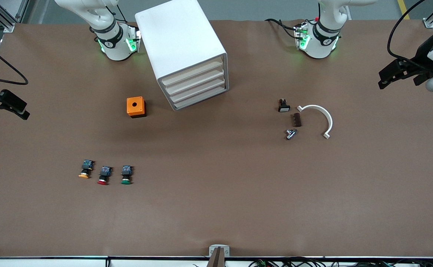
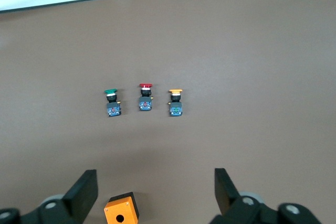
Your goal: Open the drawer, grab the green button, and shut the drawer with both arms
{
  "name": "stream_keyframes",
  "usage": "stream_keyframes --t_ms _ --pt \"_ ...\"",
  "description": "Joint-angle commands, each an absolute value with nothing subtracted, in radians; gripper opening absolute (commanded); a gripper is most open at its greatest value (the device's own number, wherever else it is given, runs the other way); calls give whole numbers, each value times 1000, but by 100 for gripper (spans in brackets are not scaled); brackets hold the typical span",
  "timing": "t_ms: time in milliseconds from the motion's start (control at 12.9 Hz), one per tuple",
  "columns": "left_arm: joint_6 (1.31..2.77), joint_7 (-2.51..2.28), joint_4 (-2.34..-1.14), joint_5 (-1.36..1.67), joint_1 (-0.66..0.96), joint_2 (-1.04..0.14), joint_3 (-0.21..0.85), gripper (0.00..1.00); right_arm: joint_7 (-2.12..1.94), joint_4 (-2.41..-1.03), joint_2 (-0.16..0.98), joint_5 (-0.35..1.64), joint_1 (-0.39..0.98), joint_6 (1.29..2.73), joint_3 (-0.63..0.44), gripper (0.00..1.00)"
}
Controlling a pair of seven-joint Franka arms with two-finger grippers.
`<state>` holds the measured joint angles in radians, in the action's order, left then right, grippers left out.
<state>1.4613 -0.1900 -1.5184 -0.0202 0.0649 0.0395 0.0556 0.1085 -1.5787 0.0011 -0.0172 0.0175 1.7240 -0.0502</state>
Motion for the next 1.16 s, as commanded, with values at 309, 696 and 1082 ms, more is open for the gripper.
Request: stream_keyframes --t_ms 309,696,1082 --pt "1428 -126 -1555 -38 48 75 68 100 101 -1583 -11 -31 18 1712 -48 88" --pt "1474 -126 -1661 -43 49 153 67 100 103 -1585 -11 -31 20 1709 -48 100" --pt "1468 -130 -1622 -44 49 129 60 100 106 -1585 -11 -31 26 1703 -48 100"
